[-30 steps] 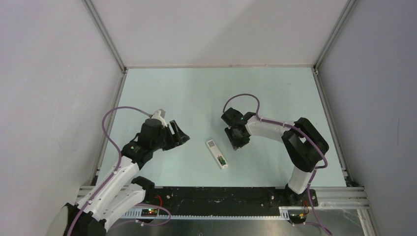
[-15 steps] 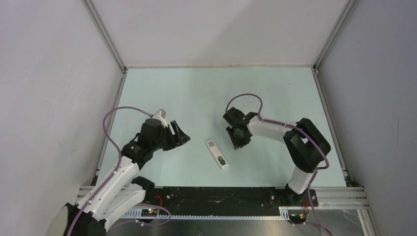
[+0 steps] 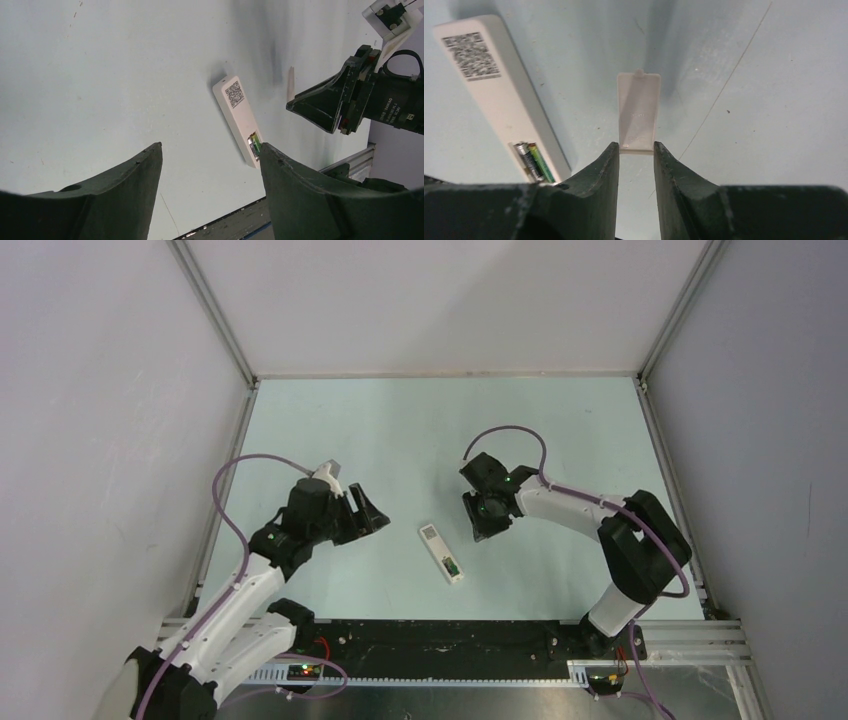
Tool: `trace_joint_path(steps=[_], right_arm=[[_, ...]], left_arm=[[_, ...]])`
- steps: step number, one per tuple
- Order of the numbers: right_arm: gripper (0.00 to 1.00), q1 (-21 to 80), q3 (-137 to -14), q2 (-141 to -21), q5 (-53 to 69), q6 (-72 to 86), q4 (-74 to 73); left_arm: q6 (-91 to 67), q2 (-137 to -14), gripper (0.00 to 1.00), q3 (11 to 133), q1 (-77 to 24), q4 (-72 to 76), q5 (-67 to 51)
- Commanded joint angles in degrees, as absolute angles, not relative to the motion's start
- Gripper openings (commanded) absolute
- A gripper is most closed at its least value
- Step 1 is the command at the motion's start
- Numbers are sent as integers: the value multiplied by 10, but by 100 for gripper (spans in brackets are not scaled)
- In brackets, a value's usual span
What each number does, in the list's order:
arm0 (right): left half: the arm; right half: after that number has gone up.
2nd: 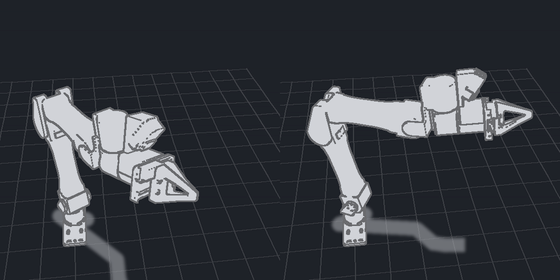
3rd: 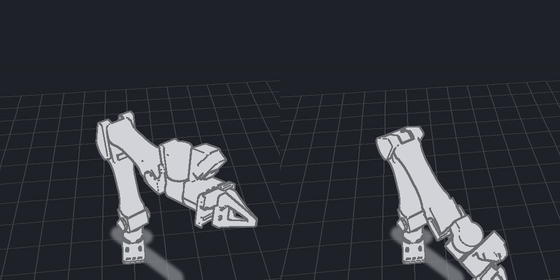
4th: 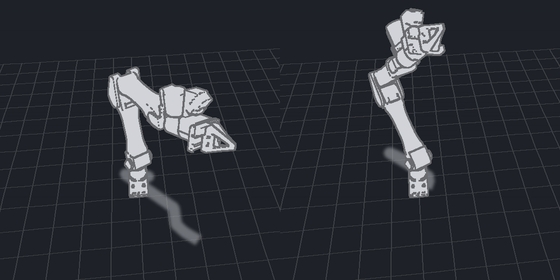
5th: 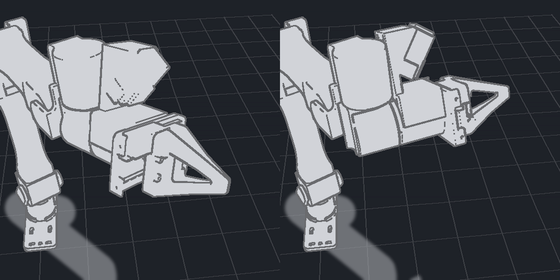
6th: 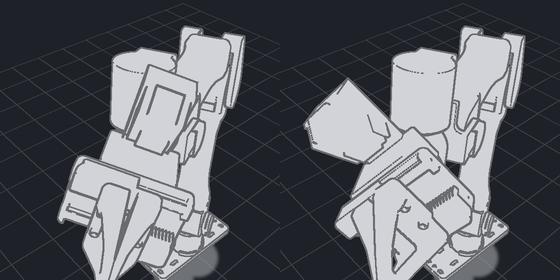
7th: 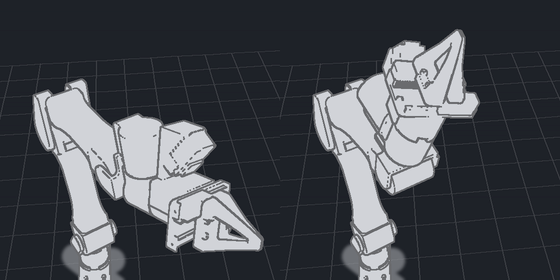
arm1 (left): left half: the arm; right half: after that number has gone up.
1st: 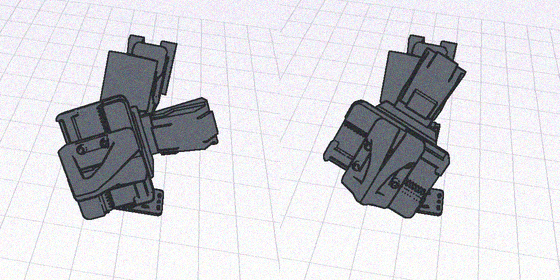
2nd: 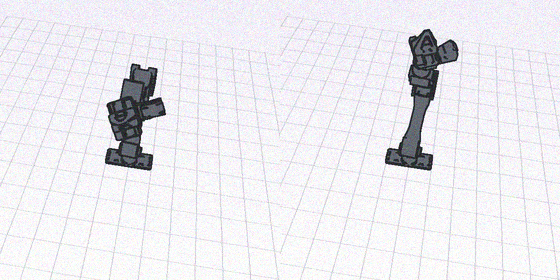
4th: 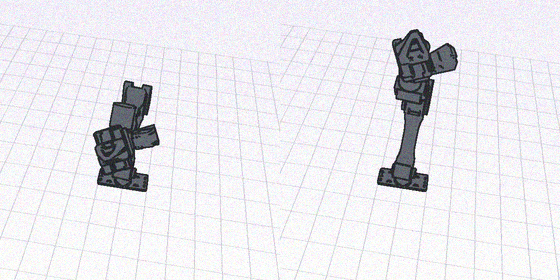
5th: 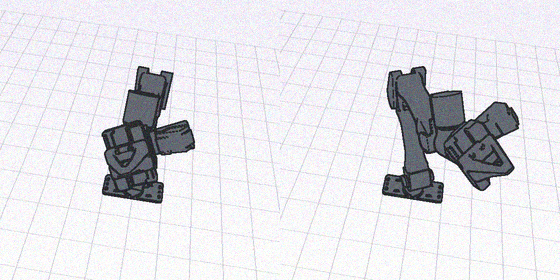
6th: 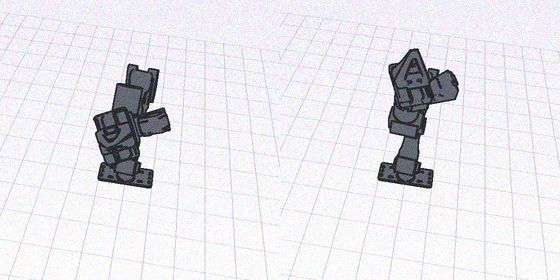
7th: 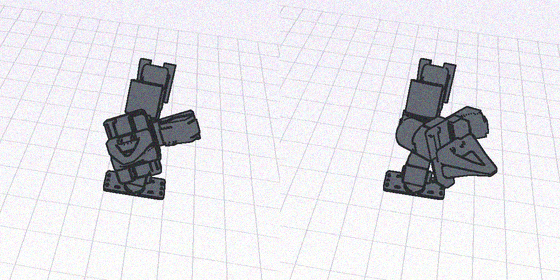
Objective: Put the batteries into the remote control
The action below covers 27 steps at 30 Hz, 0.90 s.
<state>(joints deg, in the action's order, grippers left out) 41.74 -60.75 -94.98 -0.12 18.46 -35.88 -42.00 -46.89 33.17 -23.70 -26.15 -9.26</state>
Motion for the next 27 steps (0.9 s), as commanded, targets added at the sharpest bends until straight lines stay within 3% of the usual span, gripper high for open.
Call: trace_joint_path(steps=[1,17,27], right_arm=[[33,416,-609,-915,40,192,-345],[34,455,-609,-869,175,219,-278],[34,482,-610,-869,202,244,-237]], left_arm=[[-420,-471,75,357,-233,-236,-112],[-450,-541,71,322,-280,-22,-177],[-455,-612,71,333,-340,14,-151]])
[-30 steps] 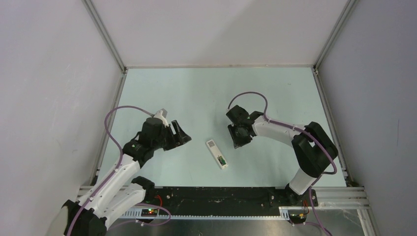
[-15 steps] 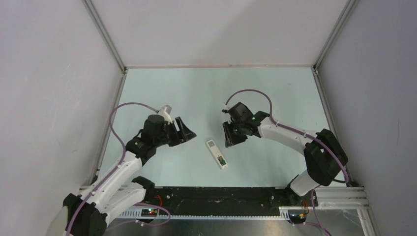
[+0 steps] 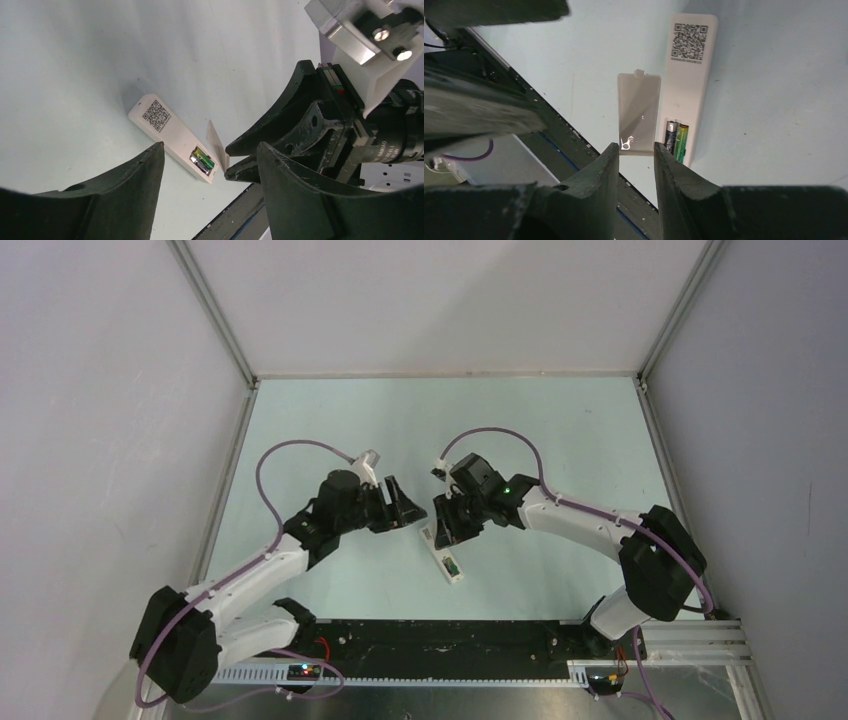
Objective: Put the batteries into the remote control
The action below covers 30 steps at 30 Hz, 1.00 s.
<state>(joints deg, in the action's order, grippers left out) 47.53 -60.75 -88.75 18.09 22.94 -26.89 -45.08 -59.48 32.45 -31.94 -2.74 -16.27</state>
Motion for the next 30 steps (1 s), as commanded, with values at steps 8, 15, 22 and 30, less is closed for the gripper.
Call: trace_joint_path(steps=[8,15,22,30], right_arm=[[34,486,-610,-862,207,250,-227],[33,489,-610,-868,212,254,-220],[33,493,-610,-874,218,260,-211],[33,493,-609,-879,225,267,-209]], left_arm=[[-466,-664,62,345,-370,14,-127],[-472,-684,52,361,-381,14,-123],[-477,-695,39,363,-388,14,-123],[-477,-701,16,363,-390,14,-127]])
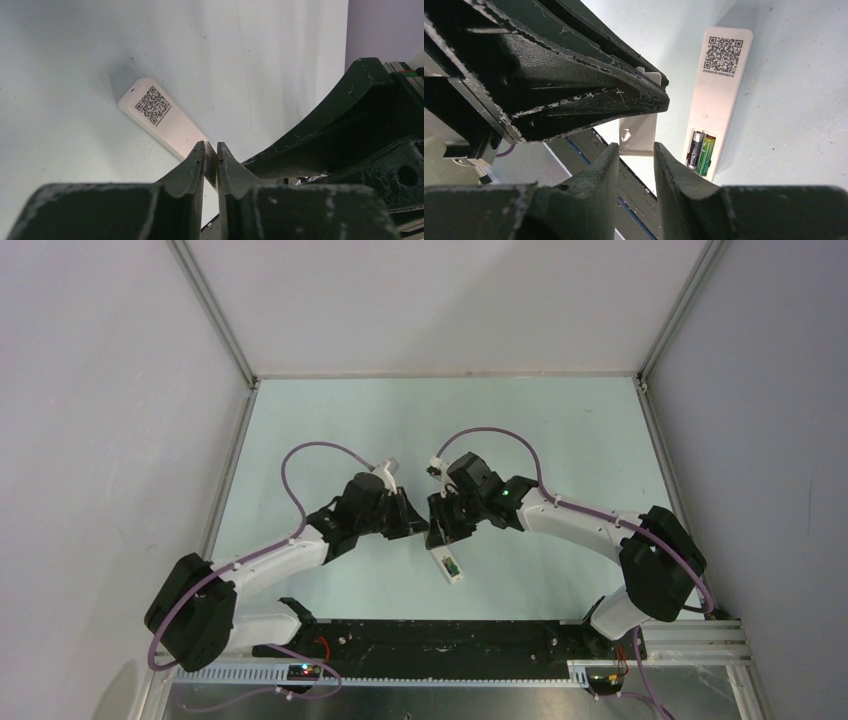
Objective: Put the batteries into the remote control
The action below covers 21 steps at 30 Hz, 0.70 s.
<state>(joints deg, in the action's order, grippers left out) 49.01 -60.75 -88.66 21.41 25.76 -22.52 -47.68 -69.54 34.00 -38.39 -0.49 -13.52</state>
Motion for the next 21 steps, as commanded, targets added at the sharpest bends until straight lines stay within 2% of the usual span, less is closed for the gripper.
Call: trace_joint_path(steps=[1,5,8,11,14,16,21], right_arm=[[33,493,-610,-880,224,267,-210],[33,493,-610,-881,224,270,-210],[36,493,-610,-879,220,273,-215],[45,494,-609,-861,199,271,-225],[49,500,-609,-842,166,253,-234],[50,523,-609,-824,118,231,-237],[52,624,-587,-756,-102,146,-191]], left_arm=[[-477,-701,11,364,-390,14,-127],[-479,-705,1,365,-389,14,-129],[-478,-702,0,366,-391,12,-124],[-482,-695,0,372,-390,-7,-112],[-502,-691,0,394,-390,-65,-90],[-530,-687,0,405,-390,-91,-85],[-597,-682,0,428,-390,-130,-114]])
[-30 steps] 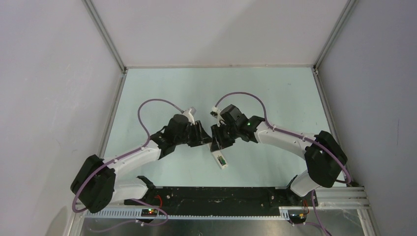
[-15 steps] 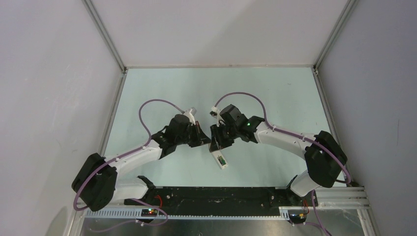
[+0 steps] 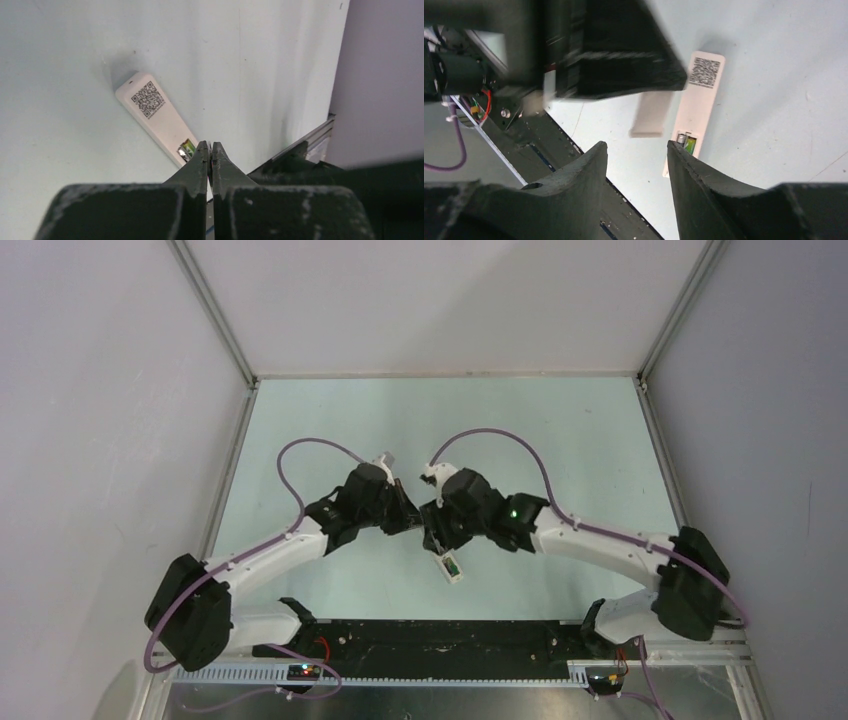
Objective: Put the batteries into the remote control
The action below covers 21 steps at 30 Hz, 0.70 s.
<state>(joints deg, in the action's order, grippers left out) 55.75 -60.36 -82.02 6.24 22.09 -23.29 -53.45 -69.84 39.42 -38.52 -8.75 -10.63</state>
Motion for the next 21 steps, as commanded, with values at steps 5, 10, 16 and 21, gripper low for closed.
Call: trace_joint_path(steps=[5,10,16,21], right_arm=[[55,696,-521,-672,-222,80,-76],[56,752,-445,-622,-252,-54,21],[57,811,-308,-545,-260,-210,210],[58,823,-267,-524,-269,-275,298]], left_arm=[[-623,-686,0,448,-390,-146,-161],[-640,-667,0,451,-390,-153,-185],[-682,-609,1,448,-394,-155,-205],[-697,-568,2,448,-397,-154,-203]])
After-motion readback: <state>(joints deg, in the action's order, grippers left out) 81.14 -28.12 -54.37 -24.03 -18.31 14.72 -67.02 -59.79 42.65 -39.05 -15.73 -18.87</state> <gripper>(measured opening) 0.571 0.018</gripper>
